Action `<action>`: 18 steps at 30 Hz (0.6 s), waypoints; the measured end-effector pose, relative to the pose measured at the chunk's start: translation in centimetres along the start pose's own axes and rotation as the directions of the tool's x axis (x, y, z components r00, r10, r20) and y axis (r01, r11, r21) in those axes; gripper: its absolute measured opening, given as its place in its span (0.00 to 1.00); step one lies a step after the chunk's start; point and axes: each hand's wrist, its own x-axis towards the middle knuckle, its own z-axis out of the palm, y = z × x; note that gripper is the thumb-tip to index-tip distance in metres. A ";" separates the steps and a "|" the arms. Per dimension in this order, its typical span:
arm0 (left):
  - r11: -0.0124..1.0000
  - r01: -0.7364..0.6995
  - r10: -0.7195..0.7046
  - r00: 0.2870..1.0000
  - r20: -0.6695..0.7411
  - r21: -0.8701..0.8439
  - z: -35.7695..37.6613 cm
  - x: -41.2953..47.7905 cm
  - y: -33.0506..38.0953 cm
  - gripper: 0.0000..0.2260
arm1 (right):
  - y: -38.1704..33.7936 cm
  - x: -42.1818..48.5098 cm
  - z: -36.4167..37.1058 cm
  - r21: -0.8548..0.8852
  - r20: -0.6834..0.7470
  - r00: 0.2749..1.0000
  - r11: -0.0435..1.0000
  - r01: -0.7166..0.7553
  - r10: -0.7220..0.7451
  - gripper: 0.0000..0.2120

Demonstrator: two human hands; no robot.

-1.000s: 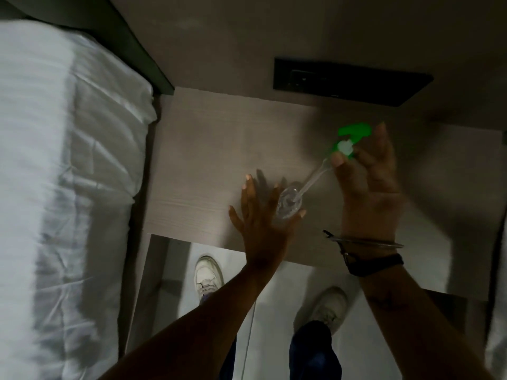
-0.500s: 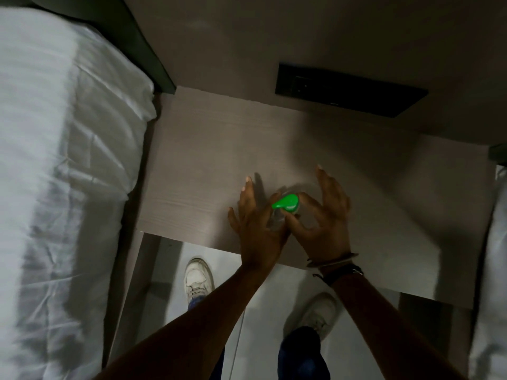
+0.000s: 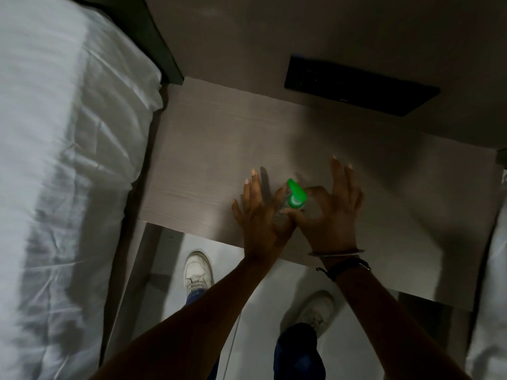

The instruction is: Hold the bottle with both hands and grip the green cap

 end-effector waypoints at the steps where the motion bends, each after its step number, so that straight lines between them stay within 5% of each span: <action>1: 1.000 -0.007 0.008 1.000 -0.029 0.021 0.1 -0.1 -0.1 0.31 | -0.4 -0.2 0.3 -0.022 0.025 0.999 0.999 -0.026 0.027 0.39; 3: 0.997 -0.013 0.018 0.998 -0.059 0.082 0.1 0.0 -0.2 0.32 | -1.2 -0.7 0.9 -0.020 0.067 0.997 0.999 -0.035 0.037 0.47; 8: 0.999 0.017 -0.016 1.000 -0.012 0.036 0.0 0.0 -0.3 0.32 | -0.9 -0.5 0.6 0.113 -0.010 1.000 0.994 0.011 -0.009 0.20; 13: 0.991 -0.025 0.028 0.999 -0.022 0.128 0.4 0.3 -0.6 0.28 | -1.8 -0.3 0.9 0.094 -0.059 0.990 0.988 -0.123 0.128 0.39; 18: 0.999 0.003 -0.003 1.000 0.000 0.050 0.6 0.4 -0.8 0.28 | -0.8 -0.6 1.0 0.281 0.001 0.999 0.959 -0.045 0.047 0.28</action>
